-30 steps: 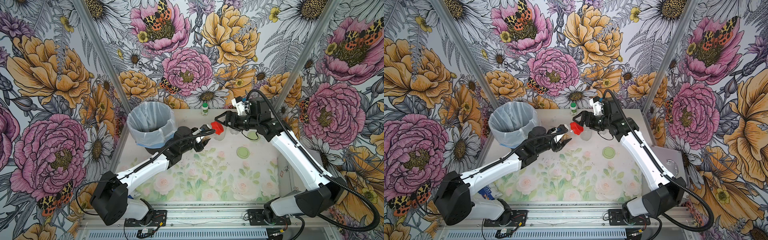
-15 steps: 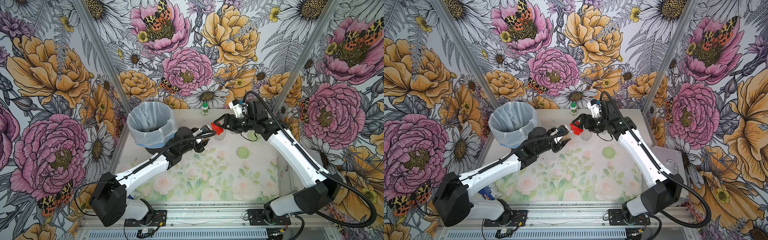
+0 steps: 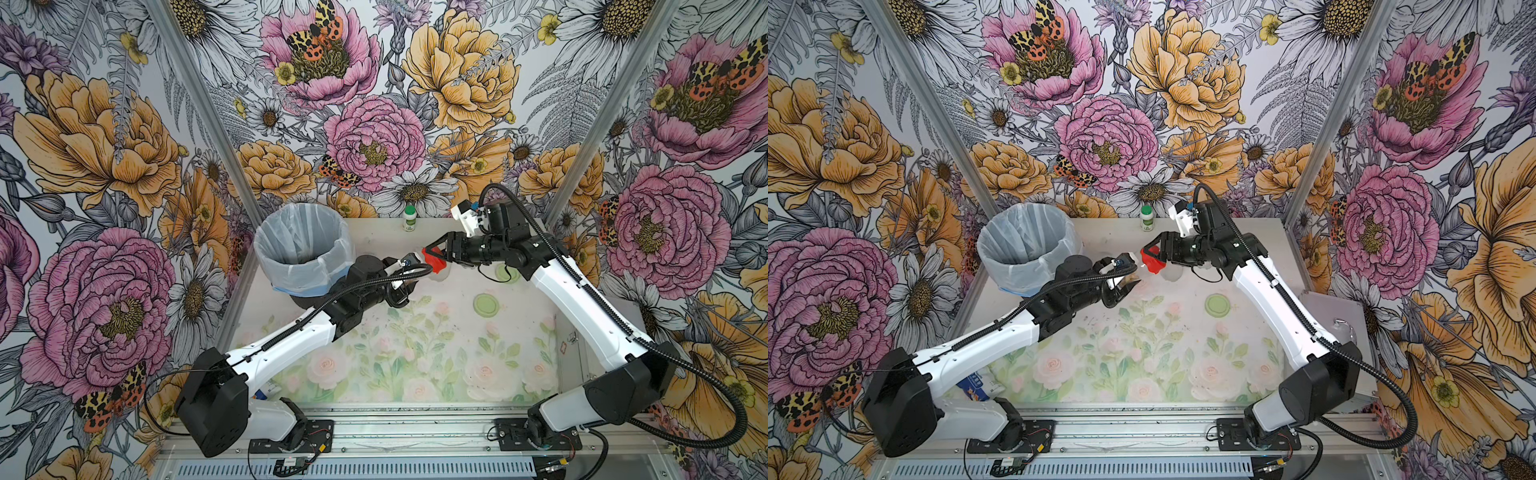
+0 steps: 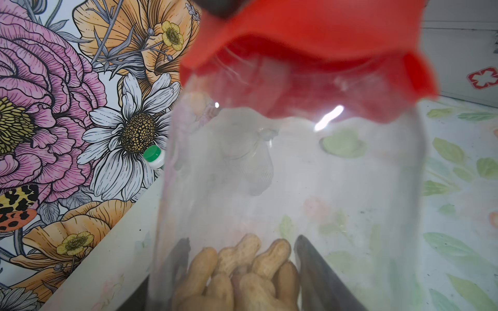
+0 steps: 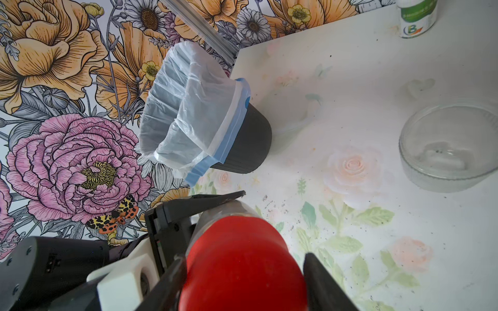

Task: Empty moldy peanuts from jars
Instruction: Unscrew the lid from the jar.

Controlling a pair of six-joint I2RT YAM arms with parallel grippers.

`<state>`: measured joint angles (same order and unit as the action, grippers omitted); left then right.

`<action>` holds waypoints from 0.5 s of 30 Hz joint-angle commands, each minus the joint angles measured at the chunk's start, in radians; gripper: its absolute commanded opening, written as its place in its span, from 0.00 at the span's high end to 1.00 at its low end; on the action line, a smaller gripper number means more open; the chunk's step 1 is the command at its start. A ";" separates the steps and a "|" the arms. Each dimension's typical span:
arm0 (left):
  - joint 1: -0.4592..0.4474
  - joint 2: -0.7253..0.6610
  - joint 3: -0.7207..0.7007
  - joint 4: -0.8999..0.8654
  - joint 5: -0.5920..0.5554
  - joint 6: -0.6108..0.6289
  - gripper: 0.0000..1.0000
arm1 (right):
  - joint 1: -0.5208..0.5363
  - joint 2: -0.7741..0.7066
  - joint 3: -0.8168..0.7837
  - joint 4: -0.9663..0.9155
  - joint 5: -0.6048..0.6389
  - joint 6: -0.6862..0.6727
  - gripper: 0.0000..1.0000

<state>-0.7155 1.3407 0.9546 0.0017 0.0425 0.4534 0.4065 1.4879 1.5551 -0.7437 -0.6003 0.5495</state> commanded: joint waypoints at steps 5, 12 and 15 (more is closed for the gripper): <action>0.018 -0.031 0.032 0.084 0.092 -0.082 0.64 | 0.038 -0.020 -0.053 -0.026 -0.169 -0.144 0.50; 0.037 -0.055 0.013 0.106 0.108 -0.100 0.64 | 0.039 -0.002 -0.047 -0.035 -0.181 -0.157 0.41; 0.045 -0.057 0.013 0.103 0.103 -0.100 0.64 | 0.039 -0.003 -0.038 -0.046 -0.168 -0.153 0.37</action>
<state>-0.6884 1.3342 0.9535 -0.0639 0.1287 0.4088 0.4065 1.4872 1.5196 -0.6949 -0.6395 0.4122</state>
